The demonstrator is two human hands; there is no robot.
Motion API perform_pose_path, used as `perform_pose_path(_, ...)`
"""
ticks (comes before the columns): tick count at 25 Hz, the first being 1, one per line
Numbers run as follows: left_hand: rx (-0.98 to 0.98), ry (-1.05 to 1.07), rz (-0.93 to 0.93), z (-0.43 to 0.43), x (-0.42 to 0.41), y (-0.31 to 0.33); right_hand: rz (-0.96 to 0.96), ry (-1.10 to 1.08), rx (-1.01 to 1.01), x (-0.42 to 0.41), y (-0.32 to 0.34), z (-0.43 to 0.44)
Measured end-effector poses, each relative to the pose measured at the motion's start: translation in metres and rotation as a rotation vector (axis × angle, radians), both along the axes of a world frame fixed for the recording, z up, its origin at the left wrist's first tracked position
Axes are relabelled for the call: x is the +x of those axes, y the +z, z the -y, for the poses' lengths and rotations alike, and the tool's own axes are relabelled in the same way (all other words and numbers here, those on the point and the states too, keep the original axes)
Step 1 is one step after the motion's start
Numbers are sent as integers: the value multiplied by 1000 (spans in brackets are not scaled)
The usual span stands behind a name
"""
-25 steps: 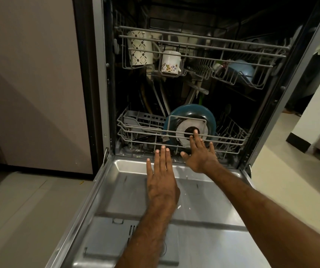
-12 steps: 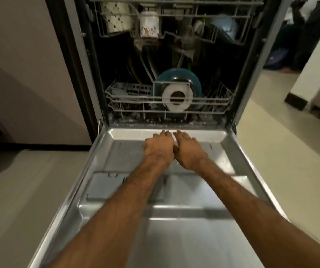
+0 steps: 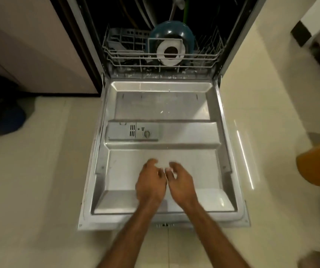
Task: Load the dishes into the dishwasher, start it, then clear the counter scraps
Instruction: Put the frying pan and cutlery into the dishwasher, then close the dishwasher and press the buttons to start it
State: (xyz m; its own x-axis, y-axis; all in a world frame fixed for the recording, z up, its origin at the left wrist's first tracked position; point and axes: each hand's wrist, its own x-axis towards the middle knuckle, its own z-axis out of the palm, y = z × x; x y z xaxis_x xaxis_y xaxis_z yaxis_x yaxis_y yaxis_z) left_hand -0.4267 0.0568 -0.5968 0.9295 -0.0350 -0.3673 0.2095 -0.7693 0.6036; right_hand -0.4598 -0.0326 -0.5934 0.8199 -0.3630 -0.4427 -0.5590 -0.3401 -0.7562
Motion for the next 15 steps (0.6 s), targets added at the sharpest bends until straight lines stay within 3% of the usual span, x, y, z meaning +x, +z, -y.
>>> perform_pose_path(4, -329, 605, -641, -24, -100, -5, -444, -587, 604, -100, -4, -37)
perform_pose_path(7, -442, 1012, -870, -35, -126, -16, -624, -834, 779, -125, -22, -44)
perform_pose_path(11, -660, 1273, -946, -45, -110, -53, -631, -1065, 799, -128, -61, -35)
perform_pose_path(15, -990, 1515, -750, -37, -85, -78, -347, -1219, 983, -109, -91, -30)
